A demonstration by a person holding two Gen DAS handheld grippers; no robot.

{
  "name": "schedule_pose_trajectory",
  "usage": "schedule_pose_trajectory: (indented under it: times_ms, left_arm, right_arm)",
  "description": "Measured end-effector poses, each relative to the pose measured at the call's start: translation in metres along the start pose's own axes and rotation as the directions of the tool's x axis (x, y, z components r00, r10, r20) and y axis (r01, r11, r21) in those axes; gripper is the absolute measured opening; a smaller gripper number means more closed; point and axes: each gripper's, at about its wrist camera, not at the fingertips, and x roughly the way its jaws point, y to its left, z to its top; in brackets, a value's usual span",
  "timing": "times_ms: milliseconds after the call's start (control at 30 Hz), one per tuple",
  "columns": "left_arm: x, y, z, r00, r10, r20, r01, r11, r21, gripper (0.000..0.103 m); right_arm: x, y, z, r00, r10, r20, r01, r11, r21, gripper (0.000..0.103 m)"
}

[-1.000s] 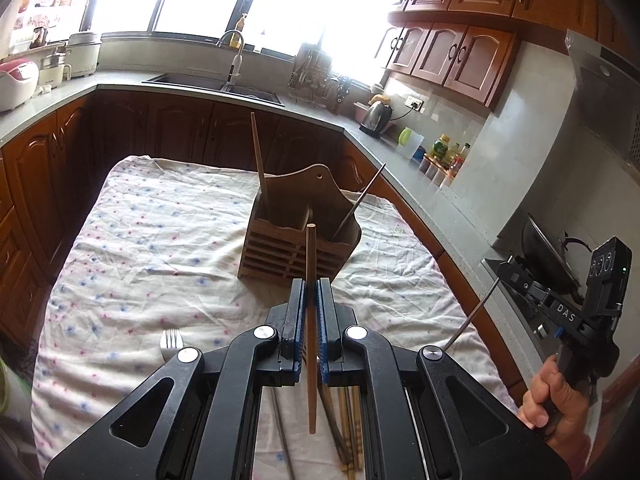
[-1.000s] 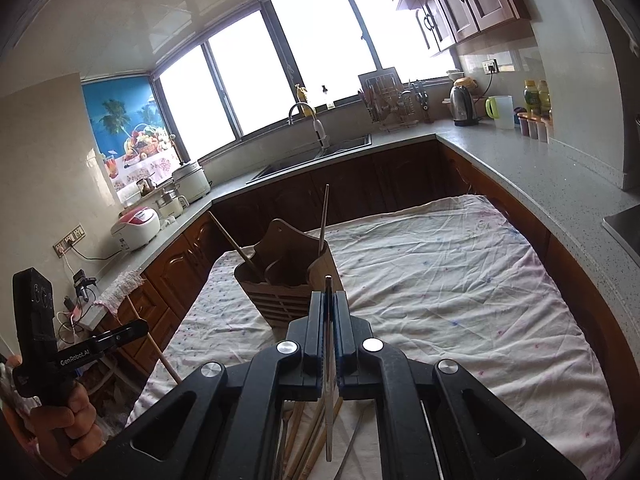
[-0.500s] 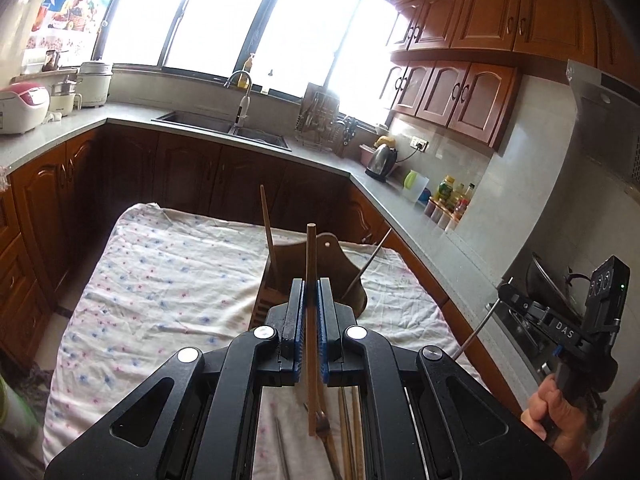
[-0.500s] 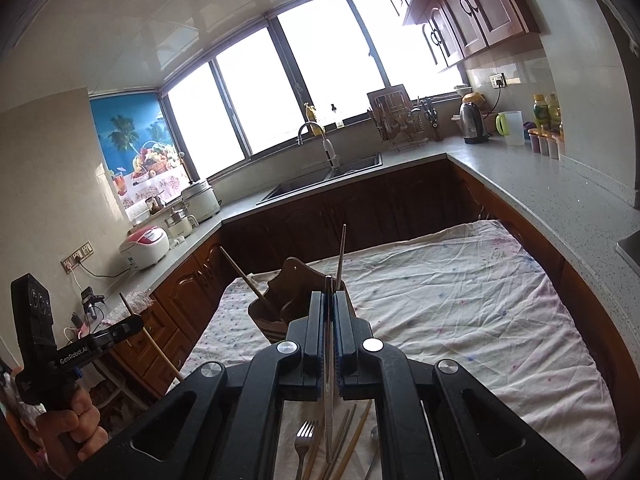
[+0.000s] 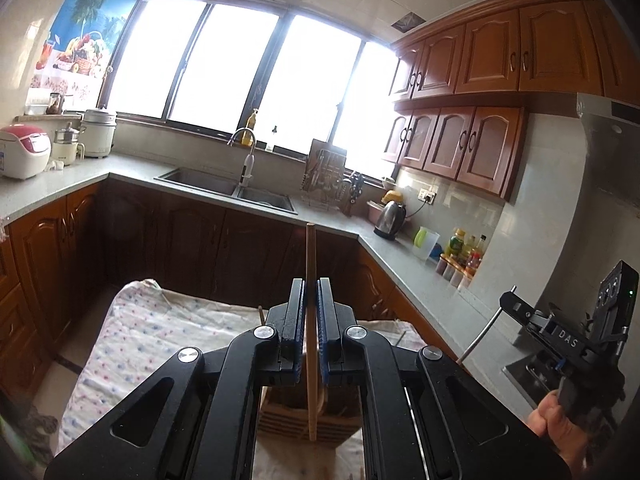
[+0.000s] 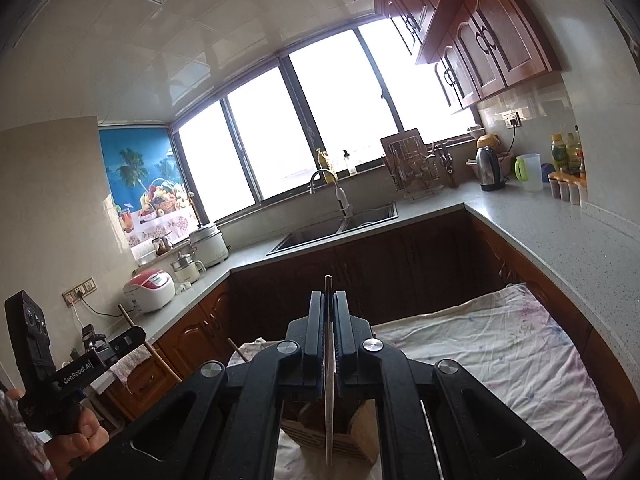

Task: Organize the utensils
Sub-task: 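Lift both chopsticks and lower them into the wooden caddy with both tools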

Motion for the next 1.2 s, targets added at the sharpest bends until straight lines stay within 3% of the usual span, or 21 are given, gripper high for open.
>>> schedule_pose_trajectory:
  times_ms: [267,533,867,1200]
  left_arm:
    - [0.049,0.01,-0.001,0.999,0.051,0.006,-0.051,0.999,-0.006,0.005]
    - [0.089,0.021,-0.042,0.995,0.086,-0.06,-0.088,0.996,-0.032,0.005]
    - [0.108,0.028,-0.079,0.985,0.092,-0.143,-0.096,0.995,-0.019,0.005]
    - [0.11,0.033,-0.077,0.984,0.095,-0.152,-0.099,0.995,-0.022,0.005]
  right_arm:
    - [0.041,-0.009,0.005,0.999,-0.028,0.026,0.027,1.0,0.007,0.004]
    - [0.073,-0.025,-0.033,0.999,-0.049,-0.011,0.05,0.998,0.027,0.004]
    - [0.098,-0.038,-0.073,0.994,-0.049,-0.101,0.055,0.997,0.054,0.004]
    - [0.101,-0.038,-0.071,0.992,-0.055,-0.117,0.061,0.997,0.043,0.005]
